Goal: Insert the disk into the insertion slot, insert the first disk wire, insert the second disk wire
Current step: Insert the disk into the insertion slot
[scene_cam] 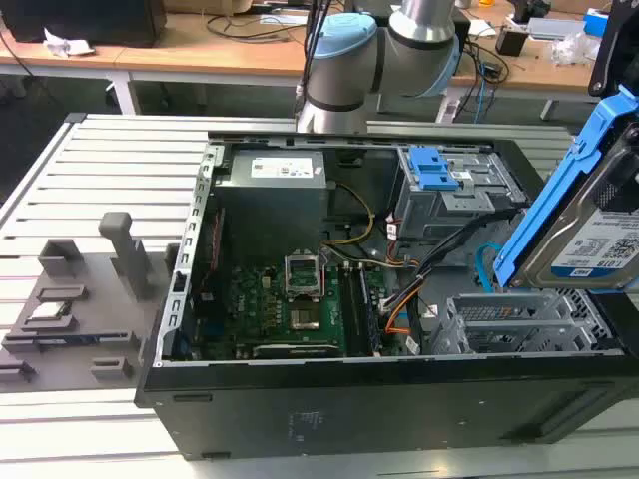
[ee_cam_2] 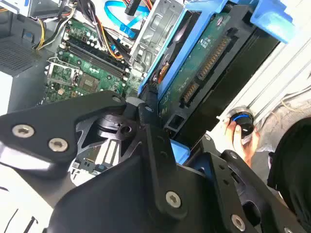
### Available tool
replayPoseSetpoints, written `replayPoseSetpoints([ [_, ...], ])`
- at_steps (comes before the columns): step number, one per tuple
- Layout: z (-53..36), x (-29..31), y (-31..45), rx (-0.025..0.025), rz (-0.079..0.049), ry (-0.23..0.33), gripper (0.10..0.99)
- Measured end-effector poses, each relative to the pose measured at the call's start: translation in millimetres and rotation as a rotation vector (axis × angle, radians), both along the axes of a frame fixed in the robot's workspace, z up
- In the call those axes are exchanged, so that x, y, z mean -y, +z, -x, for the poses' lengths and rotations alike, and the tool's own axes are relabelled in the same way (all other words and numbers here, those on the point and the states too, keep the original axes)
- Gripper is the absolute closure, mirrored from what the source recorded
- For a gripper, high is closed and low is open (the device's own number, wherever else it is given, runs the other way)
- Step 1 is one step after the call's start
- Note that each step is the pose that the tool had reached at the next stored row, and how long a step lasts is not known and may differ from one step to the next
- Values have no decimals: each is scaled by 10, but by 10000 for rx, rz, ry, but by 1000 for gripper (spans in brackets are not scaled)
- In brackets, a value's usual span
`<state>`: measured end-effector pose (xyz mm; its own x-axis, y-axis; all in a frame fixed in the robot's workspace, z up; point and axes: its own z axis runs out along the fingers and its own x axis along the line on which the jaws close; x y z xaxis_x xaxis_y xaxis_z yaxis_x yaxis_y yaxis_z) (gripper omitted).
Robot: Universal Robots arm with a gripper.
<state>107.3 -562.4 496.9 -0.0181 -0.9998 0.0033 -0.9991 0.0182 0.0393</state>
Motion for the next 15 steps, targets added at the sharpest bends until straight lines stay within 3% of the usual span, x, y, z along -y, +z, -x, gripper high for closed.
replayPoseSetpoints([
  [8, 2, -11, -20, 0, 2, 0, 722],
  [15, 2, -51, -138, 0, 3, 0, 722],
])
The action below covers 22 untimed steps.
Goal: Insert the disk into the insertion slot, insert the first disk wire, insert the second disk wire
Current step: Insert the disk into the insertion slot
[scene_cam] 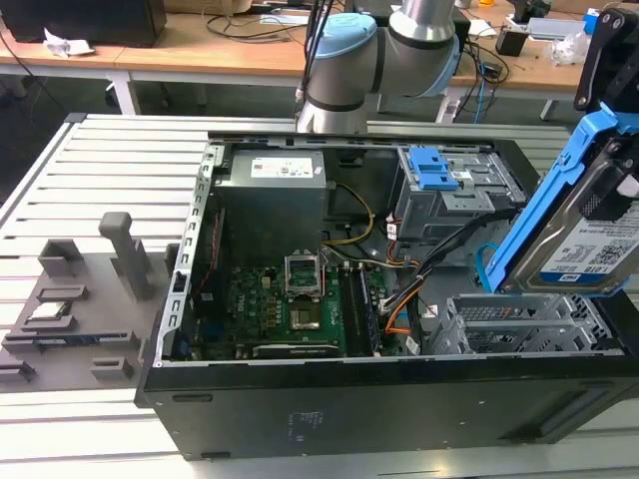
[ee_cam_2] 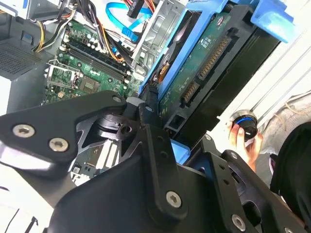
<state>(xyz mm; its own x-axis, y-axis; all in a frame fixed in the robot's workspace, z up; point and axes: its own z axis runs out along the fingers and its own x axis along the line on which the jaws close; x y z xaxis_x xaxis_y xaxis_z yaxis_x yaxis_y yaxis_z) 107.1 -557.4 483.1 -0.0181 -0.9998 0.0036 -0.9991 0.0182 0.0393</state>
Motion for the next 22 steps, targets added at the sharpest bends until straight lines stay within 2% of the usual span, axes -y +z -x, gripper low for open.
replayPoseSetpoints([
  [5, 0, -33, -41, 0, 0, 0, 722],
  [7, 0, -75, -57, 0, 0, 0, 722],
  [8, 0, -131, -85, 0, 1, 0, 722],
  [12, 0, -258, -151, 0, 0, 0, 722],
  [16, 0, -308, -187, 0, 0, 0, 722],
  [20, 1, -287, -239, 0, 8, -1, 722],
  [21, 1, -269, -244, 0, 9, -1, 722],
  [22, 0, -226, -253, 0, 11, 0, 722],
])
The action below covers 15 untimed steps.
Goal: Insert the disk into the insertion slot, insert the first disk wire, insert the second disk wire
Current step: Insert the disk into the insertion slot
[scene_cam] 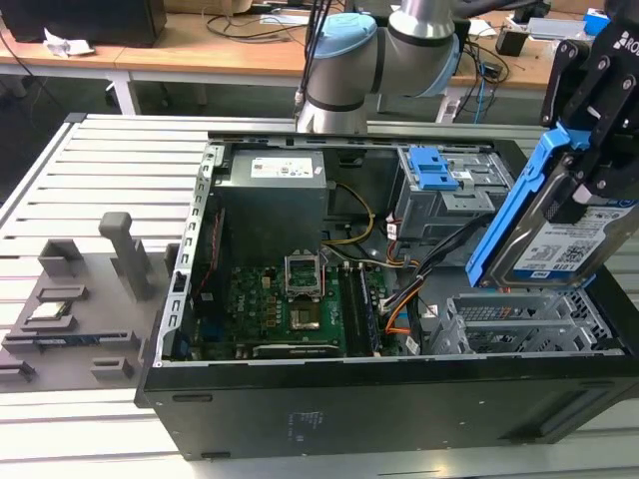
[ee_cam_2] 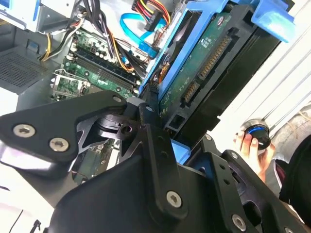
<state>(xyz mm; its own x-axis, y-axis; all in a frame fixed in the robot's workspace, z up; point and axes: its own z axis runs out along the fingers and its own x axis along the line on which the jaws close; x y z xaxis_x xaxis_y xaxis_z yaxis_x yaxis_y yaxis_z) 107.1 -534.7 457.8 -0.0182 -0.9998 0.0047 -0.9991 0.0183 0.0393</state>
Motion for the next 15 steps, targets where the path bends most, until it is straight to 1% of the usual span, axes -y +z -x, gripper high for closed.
replayPoseSetpoints([
  [2, 0, 59, -18, 0, 27, 0, 722],
  [3, 0, 67, -24, 0, 34, 0, 722],
  [4, 0, 71, -33, 1, 40, 0, 722],
  [5, 0, 72, -58, 0, 53, 1, 722],
  [6, 0, 72, -103, 0, 56, 0, 722],
  [8, 0, 72, -141, 0, 60, 0, 722],
  [11, 1, 72, -238, 0, 70, 2, 722],
  [15, 21, 72, -270, 0, 70, 80, 722],
])
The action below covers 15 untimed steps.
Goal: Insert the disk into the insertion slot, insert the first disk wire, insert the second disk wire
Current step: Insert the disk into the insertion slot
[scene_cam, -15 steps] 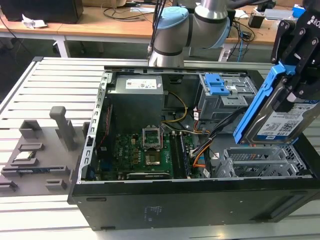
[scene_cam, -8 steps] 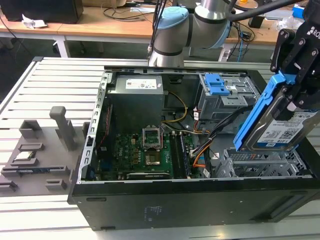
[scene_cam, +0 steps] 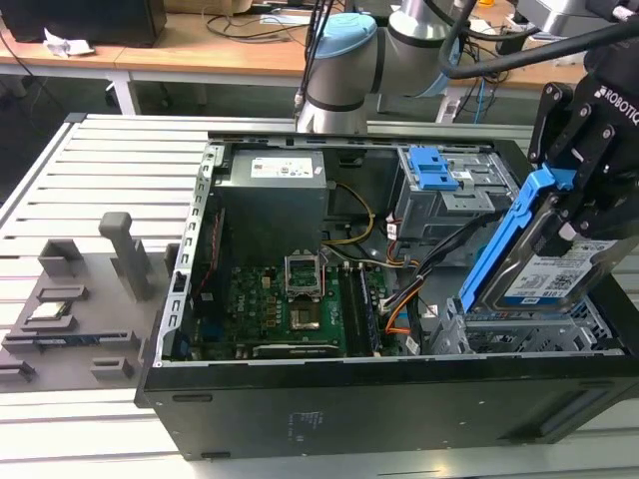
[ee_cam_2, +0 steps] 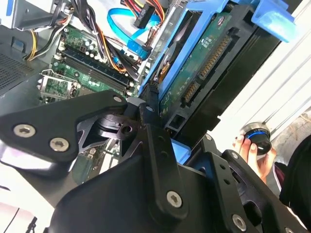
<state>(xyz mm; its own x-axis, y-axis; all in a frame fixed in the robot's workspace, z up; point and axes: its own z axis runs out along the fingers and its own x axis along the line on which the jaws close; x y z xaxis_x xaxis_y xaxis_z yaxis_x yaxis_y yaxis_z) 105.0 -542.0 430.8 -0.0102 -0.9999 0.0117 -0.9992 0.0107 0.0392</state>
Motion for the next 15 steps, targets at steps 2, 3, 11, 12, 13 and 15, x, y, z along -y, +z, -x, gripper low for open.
replayPoseSetpoints([
  [2, 0, 0, -21, 0, 0, 23, 722],
  [3, 1, 0, -34, 0, 1, 35, 722],
  [11, 1, 0, -93, 0, 3, 61, 722],
  [12, 1, 0, -99, 0, 2, 61, 722],
  [13, 1, 0, -104, 0, 2, 61, 722],
  [15, 1, 0, -124, 0, 3, 61, 722],
])
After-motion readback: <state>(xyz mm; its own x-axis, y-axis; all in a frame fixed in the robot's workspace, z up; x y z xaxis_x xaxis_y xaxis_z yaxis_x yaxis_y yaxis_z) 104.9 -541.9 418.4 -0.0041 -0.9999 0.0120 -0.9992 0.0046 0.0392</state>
